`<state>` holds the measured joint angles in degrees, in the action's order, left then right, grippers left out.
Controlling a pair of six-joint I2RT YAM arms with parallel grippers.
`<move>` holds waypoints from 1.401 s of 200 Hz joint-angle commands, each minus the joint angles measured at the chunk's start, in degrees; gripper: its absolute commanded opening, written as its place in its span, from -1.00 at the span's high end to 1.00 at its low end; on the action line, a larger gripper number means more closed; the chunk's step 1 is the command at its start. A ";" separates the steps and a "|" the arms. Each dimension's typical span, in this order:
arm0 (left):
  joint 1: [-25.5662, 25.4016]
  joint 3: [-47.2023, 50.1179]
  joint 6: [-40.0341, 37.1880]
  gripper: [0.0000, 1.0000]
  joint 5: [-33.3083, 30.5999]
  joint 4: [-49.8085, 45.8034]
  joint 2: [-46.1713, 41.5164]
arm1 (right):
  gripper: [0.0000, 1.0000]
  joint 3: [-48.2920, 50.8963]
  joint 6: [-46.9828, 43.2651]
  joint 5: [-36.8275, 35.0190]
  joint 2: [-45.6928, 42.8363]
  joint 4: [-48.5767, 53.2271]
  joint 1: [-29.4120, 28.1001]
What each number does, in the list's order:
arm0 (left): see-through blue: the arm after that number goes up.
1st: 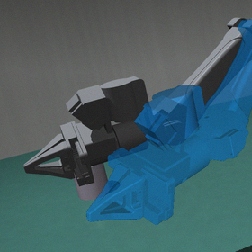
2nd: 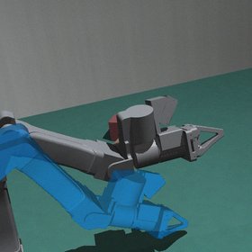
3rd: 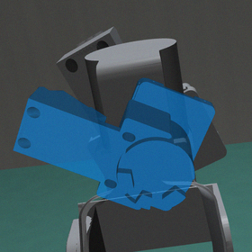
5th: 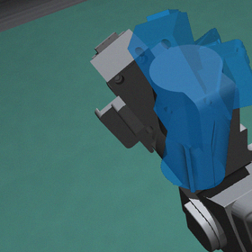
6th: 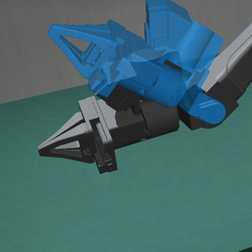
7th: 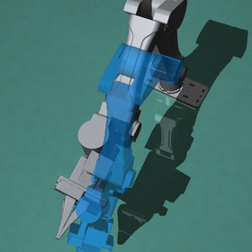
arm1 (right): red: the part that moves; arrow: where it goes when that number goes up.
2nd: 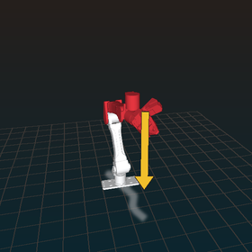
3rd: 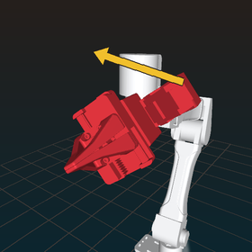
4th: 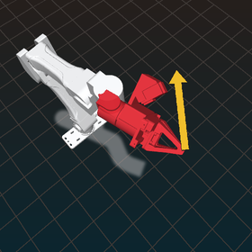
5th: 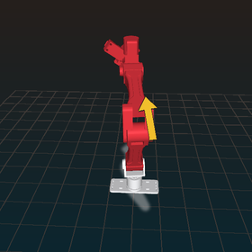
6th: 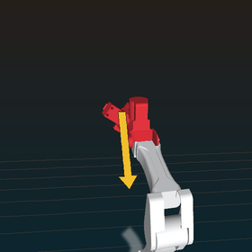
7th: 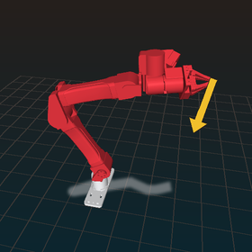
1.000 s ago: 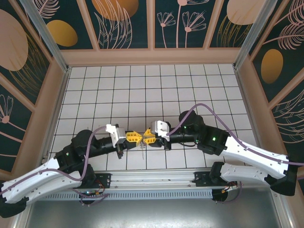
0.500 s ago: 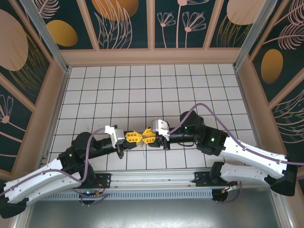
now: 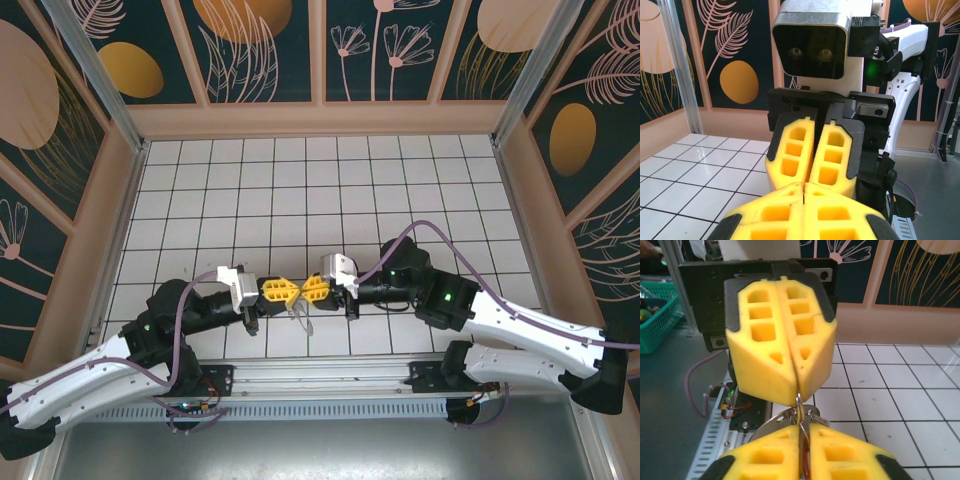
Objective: Put the keys on the keyring
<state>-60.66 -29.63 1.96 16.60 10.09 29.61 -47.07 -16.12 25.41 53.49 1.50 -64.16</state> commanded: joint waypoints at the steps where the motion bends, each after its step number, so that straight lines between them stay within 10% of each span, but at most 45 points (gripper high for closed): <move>1: -0.03 -1.60 -0.54 1.00 1.07 3.43 -0.42 | 0.91 0.75 -0.04 0.08 -1.12 -1.96 -0.23; 180: -0.02 -0.95 0.82 1.00 2.26 7.15 0.68 | 1.00 1.55 -0.02 3.82 3.00 -6.98 -0.32; 280: -0.06 -1.48 -0.10 1.00 0.16 4.41 0.04 | 0.49 5.46 1.68 0.81 -5.09 -10.20 -0.25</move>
<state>-60.66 -29.63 1.98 17.32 11.99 29.93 -42.02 -15.44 27.03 50.17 -4.71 -64.18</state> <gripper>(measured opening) 0.063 0.255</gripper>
